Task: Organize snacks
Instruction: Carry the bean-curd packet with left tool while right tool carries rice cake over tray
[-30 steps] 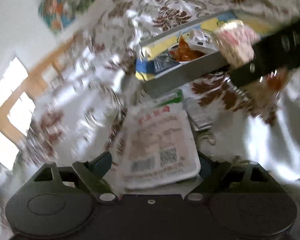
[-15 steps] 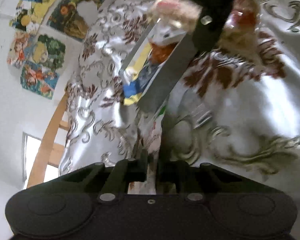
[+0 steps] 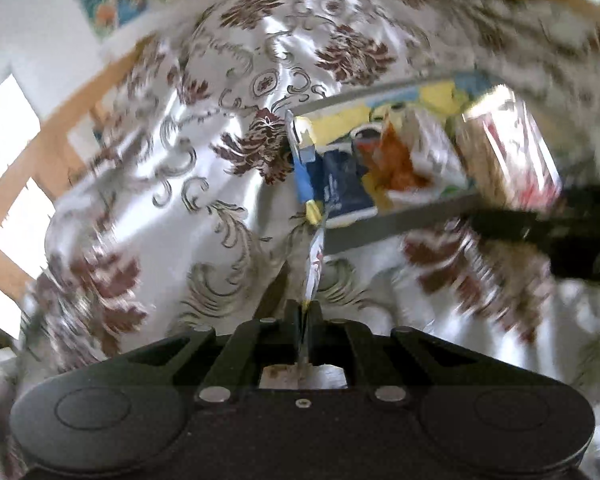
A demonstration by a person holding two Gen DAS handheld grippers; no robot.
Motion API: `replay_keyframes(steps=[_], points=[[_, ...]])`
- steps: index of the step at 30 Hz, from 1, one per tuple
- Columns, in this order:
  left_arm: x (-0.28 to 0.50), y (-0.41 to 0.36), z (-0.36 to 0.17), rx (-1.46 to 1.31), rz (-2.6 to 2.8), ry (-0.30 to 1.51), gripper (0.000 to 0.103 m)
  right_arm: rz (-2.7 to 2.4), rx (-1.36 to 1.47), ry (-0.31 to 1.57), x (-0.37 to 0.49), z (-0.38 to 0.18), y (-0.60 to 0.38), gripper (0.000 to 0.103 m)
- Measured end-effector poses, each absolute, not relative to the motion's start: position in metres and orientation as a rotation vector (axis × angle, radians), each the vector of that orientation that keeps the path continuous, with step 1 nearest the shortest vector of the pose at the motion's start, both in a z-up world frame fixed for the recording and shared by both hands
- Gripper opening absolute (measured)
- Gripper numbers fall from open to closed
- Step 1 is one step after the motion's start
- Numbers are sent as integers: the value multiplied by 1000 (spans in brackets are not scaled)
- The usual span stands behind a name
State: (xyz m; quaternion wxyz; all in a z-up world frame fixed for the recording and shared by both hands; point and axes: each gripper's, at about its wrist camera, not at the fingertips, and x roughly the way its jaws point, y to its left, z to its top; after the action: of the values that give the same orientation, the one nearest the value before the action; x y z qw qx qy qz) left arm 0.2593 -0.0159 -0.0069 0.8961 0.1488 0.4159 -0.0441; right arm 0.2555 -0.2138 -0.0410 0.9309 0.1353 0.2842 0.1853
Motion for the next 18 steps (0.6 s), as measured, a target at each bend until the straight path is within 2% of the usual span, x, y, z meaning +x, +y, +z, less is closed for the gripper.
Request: replay_keyframes(steps=[7, 18], points=[[268, -14, 23, 18, -161, 843, 2, 335, 330, 548, 269, -36, -233, 74], [306, -60, 58, -63, -237, 677, 2, 212, 459, 497, 314, -36, -282, 74]])
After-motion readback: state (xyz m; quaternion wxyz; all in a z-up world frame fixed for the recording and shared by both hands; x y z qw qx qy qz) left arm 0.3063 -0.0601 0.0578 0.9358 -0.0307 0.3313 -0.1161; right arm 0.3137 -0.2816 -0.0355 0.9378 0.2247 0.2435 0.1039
